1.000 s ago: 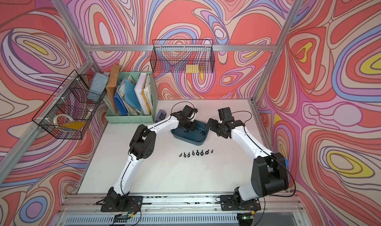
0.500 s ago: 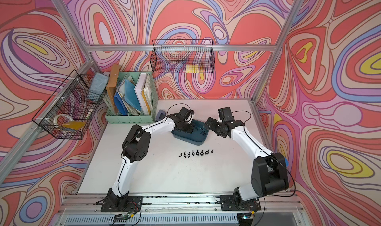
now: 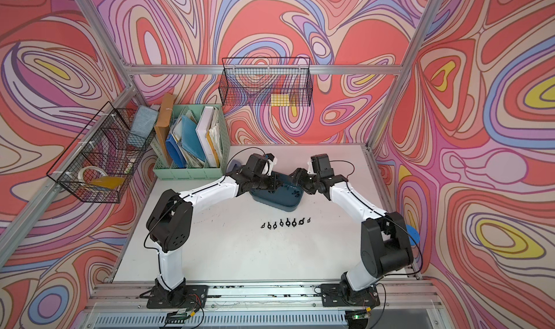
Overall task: Take out the wing nut from the storage box
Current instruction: Pick up the wing nut from the storage box.
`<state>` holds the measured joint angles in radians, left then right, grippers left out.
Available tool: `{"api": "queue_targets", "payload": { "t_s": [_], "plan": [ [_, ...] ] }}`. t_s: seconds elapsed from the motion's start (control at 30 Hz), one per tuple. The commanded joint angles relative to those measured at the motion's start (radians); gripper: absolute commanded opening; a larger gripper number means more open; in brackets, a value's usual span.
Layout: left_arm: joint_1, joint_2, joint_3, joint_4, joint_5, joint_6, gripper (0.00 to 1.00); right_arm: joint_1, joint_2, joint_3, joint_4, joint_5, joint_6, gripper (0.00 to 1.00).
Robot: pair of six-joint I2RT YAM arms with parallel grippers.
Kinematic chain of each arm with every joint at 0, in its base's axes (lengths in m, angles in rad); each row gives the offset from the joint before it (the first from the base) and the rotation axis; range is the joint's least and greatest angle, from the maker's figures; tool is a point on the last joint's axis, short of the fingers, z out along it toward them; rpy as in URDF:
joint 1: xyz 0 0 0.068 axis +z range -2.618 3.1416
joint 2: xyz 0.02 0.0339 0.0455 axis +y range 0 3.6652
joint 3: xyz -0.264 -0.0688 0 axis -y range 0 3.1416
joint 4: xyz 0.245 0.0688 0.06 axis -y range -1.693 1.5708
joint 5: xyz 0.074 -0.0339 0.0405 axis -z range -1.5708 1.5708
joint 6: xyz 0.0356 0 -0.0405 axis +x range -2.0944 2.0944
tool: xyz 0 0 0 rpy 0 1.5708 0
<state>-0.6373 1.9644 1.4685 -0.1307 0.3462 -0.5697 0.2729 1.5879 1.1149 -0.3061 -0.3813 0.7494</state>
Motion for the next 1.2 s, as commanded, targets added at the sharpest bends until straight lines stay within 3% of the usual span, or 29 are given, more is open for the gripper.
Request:
{"api": "queue_targets", "payload": {
  "t_s": [0.0,0.3,0.73,1.03,1.17],
  "plan": [
    [-0.005,-0.015,-0.023,0.026,0.027,-0.033,0.00,0.013,0.025,0.017,0.047,-0.035,0.031,0.53],
    [-0.005,-0.023,-0.029,0.050,0.053,-0.060,0.00,0.013,0.074,0.010,0.098,-0.076,0.085,0.29],
    [-0.005,-0.022,-0.025,0.070,0.078,-0.081,0.00,0.023,0.124,0.023,0.134,-0.119,0.118,0.16],
    [-0.005,-0.017,-0.016,0.078,0.085,-0.095,0.00,0.043,0.137,0.004,0.176,-0.139,0.164,0.14],
    [-0.005,-0.019,-0.017,0.077,0.085,-0.097,0.00,0.052,0.139,-0.013,0.209,-0.151,0.198,0.07]
  ]
}}
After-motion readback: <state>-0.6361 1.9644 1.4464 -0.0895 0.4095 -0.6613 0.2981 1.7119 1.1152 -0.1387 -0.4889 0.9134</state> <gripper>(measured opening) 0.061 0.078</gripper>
